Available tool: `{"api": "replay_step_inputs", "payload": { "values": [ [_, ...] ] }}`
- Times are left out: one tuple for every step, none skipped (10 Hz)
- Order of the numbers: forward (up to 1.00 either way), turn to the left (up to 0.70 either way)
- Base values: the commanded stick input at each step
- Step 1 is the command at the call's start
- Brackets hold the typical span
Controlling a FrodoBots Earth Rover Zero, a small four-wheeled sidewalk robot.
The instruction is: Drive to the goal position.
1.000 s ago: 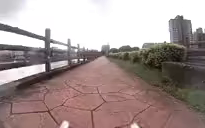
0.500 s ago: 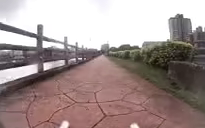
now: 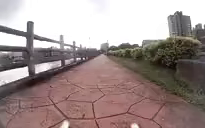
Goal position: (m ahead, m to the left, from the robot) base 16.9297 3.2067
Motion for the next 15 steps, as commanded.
{"api": "replay_step_inputs", "payload": {
  "values": [
    [0.70, 0.00],
    [0.70, 0.00],
    [0.70, 0.00],
    [0.70, 0.00],
    [0.70, 0.00],
    [0.70, 0.00],
    [0.70, 0.00],
    [0.70, 0.00],
    [0.70, 0.00],
    [0.70, 0.00],
    [0.70, 0.00],
    [0.70, 0.00],
    [0.70, 0.00],
    [0.70, 0.00],
    [0.70, 0.00]
  ]
}}
